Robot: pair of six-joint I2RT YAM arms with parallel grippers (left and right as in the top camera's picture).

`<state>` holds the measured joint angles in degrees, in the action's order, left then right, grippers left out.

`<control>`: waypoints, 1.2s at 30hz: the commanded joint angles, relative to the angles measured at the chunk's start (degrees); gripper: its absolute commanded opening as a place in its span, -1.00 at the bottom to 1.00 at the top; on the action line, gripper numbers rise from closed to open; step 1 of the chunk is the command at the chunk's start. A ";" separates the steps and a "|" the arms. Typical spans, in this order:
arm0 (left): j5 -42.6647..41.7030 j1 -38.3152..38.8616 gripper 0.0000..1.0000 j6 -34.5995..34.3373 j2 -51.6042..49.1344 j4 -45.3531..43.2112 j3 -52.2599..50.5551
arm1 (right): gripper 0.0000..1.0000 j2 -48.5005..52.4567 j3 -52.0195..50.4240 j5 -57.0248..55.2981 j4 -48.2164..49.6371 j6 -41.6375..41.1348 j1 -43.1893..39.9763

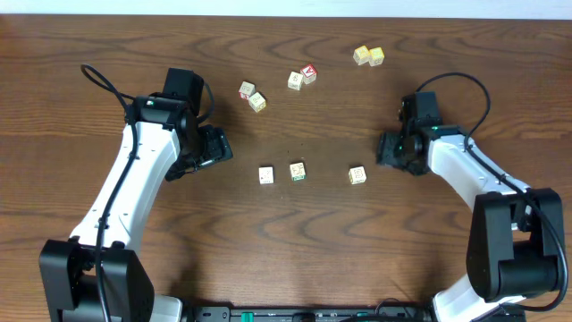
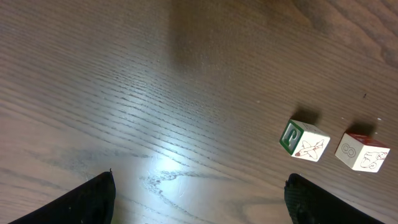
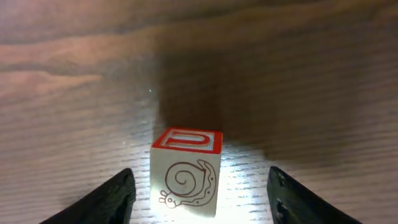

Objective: Lift 4 blocks

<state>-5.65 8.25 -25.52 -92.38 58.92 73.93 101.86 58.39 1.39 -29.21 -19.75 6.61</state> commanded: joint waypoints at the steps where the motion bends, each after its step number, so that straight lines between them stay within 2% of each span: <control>1: 0.07 -0.13 0.75 -0.31 -0.22 0.09 -0.59 | 0.21 0.17 -2.12 0.17 2.40 0.55 0.48; 3: 0.07 -0.13 0.74 -0.31 -0.22 0.11 -0.59 | 0.16 0.17 -2.86 0.15 3.98 0.55 0.63; 6: 0.09 -0.13 0.74 -0.31 -0.22 0.11 -0.59 | -0.14 0.17 -3.04 -0.24 4.70 0.57 0.66; 7: 0.09 -0.13 0.75 -0.31 -0.22 0.11 -0.59 | -0.16 0.17 -3.04 -0.55 4.68 0.55 0.66; 12: 0.09 -0.13 0.75 -0.31 -0.22 0.11 -0.59 | -0.19 0.17 -3.04 -1.36 4.83 1.77 1.31; 15: 0.09 -0.13 0.74 -0.31 -0.22 0.11 -0.59 | -0.31 0.17 -3.04 -1.36 4.72 4.61 2.43; 18: 0.11 -0.13 0.74 -0.31 -0.22 0.11 -0.59 | -0.31 0.15 -2.97 -1.36 3.45 5.27 3.30; 21: 0.09 -0.13 0.74 -0.31 -0.22 0.11 -0.59 | -0.37 0.15 -2.40 -1.33 -0.17 5.25 4.52; 23: 0.11 -0.13 0.75 -0.31 -0.22 0.11 -0.59 | -0.48 0.15 -1.46 -1.27 -3.43 5.16 5.14; 30: 0.11 -0.13 0.74 -0.31 -0.22 0.09 -0.59 | -0.50 0.15 0.50 0.17 -10.58 3.04 5.49; 36: 0.09 -0.13 0.74 -0.31 -0.22 -0.66 -0.59 | -0.49 0.15 0.50 3.65 -10.82 3.04 5.49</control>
<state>-5.65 8.25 -25.52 -92.38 58.37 73.93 101.84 58.13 2.85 -39.99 -15.92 11.38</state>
